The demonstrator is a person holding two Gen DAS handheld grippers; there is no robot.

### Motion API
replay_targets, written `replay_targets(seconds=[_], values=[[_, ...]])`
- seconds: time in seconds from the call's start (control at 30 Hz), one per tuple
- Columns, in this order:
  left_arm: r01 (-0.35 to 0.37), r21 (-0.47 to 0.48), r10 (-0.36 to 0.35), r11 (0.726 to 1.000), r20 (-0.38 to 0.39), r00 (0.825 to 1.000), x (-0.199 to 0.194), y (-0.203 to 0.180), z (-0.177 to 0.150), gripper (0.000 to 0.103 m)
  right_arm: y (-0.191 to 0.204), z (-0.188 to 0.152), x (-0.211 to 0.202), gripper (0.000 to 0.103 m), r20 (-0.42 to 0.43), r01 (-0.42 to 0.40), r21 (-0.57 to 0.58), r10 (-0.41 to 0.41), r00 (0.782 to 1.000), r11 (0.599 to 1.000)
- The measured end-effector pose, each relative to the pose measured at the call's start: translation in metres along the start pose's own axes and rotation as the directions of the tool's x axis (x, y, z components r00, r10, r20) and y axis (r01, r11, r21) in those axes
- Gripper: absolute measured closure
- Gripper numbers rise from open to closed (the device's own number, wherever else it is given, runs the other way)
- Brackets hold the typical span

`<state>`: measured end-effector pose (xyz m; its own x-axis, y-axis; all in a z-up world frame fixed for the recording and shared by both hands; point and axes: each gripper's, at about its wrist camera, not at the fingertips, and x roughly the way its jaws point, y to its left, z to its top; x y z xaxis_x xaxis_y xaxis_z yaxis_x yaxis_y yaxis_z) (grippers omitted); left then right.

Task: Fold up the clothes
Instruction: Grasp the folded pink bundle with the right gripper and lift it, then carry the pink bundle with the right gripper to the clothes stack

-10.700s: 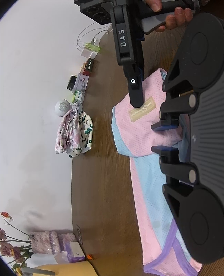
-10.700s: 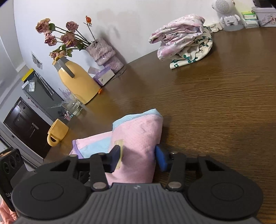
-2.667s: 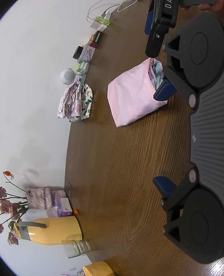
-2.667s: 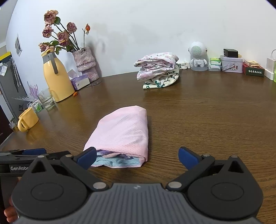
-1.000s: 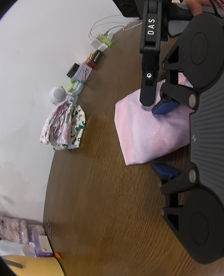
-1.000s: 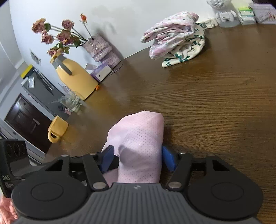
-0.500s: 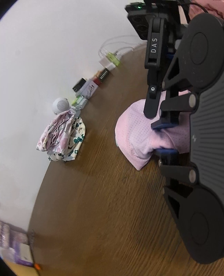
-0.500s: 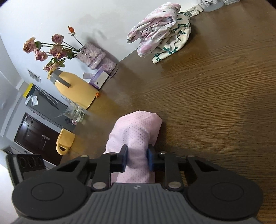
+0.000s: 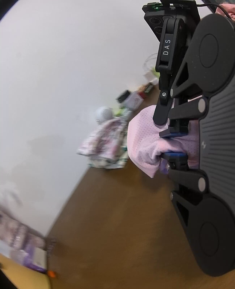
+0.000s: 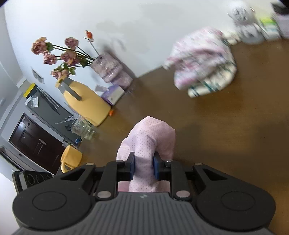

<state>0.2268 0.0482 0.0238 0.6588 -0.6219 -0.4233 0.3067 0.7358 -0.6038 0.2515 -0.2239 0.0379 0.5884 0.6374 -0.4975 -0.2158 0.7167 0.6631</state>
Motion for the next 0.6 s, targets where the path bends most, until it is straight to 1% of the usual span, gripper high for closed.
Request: replay_targets(seconds=[0.07, 0.13, 0.27, 0.3, 0.37, 0.47, 0.53, 0.6], values=[[0.003, 0.02, -0.004, 1.0, 0.04, 0.999, -0.001, -0.003, 0.022, 0.088, 0.013, 0.019, 0.005, 0.084, 0.015, -0.006, -0.029, 0.007, 1.0, 1.0], [0.005, 0.049, -0.009, 0.999, 0.08, 0.997, 0.0, -0.01, 0.05, 0.088, 0.024, 0.045, 0.008, 0.084, 0.048, -0.02, -0.043, 0.022, 0.999, 0.999], [-0.023, 0.136, 0.001, 0.99, 0.163, 0.987, 0.016, -0.034, 0.114, 0.088, 0.038, 0.102, 0.015, 0.084, 0.114, -0.055, -0.062, 0.061, 0.992, 0.997], [-0.027, 0.153, 0.002, 0.988, 0.161, 0.987, 0.029, -0.039, 0.129, 0.091, 0.039, 0.118, 0.017, 0.084, 0.132, -0.065, -0.063, 0.073, 0.989, 0.996], [-0.034, 0.185, 0.005, 0.982, 0.155, 0.988, 0.056, -0.051, 0.159, 0.09, 0.033, 0.148, 0.021, 0.084, 0.172, -0.082, -0.059, 0.091, 0.981, 0.995], [-0.042, 0.231, 0.009, 0.972, 0.144, 0.989, 0.097, -0.068, 0.203, 0.09, -0.001, 0.188, 0.028, 0.084, 0.212, -0.081, -0.023, 0.084, 0.974, 0.996], [-0.03, 0.231, 0.006, 0.972, 0.105, 0.994, 0.138, -0.07, 0.215, 0.09, -0.024, 0.214, 0.033, 0.084, 0.237, -0.08, 0.002, 0.077, 0.969, 0.997], [-0.01, 0.224, -0.004, 0.974, 0.065, 0.998, 0.176, -0.069, 0.218, 0.09, -0.056, 0.226, 0.034, 0.084, 0.236, -0.068, 0.042, 0.056, 0.97, 0.997]])
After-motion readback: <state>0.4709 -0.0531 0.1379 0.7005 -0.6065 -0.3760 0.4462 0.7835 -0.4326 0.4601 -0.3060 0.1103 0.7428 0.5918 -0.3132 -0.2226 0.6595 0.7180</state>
